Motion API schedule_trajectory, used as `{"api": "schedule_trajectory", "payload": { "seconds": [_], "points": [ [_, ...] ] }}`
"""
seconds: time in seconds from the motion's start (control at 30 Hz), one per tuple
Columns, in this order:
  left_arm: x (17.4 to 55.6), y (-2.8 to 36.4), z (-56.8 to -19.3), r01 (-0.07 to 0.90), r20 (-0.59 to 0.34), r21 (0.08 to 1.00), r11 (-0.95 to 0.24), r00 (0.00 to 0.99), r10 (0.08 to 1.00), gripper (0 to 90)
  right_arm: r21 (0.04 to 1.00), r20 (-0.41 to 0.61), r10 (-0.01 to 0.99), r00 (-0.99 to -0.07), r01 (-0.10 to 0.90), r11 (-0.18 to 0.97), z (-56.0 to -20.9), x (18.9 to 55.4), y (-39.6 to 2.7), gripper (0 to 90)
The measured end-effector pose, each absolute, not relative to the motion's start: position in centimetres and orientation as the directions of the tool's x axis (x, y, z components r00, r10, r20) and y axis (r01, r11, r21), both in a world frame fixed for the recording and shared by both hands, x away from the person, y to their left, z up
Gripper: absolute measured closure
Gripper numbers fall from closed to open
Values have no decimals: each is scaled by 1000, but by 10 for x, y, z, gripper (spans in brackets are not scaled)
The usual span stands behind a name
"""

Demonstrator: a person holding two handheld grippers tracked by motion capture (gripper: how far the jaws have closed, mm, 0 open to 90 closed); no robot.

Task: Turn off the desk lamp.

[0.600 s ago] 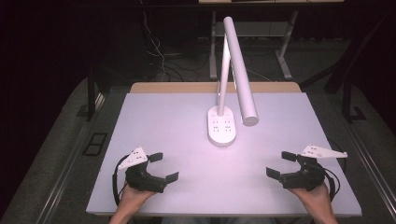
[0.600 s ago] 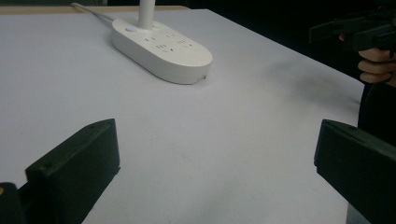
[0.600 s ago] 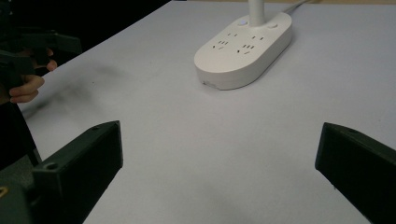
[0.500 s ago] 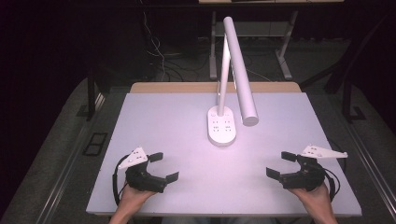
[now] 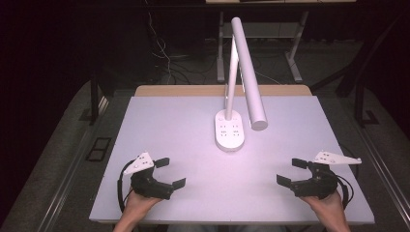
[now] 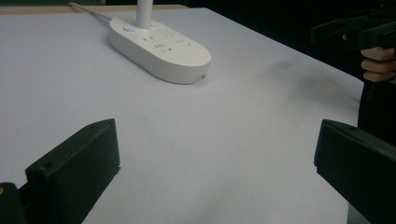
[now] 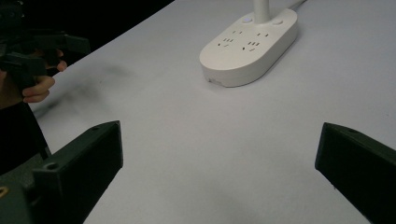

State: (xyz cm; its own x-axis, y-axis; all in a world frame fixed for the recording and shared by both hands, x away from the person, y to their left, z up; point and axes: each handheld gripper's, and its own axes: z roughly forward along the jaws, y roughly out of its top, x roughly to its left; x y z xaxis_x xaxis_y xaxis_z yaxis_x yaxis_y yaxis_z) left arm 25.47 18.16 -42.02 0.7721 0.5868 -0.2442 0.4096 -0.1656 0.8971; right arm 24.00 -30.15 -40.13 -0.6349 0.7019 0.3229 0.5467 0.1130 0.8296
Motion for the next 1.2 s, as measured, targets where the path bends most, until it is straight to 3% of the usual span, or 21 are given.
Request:
{"api": "schedule_trajectory", "payload": {
  "seconds": [0.5,1.2],
  "points": [
    [254,182,-420,410,-244,898,-163,769,591,0,817,338,691,-639,564,122,-399,240,-301,9],
    [253,182,-420,409,-244,898,-161,768,592,0,803,312,668,-675,564,195,-375,268,-284,9]
  ]
}}
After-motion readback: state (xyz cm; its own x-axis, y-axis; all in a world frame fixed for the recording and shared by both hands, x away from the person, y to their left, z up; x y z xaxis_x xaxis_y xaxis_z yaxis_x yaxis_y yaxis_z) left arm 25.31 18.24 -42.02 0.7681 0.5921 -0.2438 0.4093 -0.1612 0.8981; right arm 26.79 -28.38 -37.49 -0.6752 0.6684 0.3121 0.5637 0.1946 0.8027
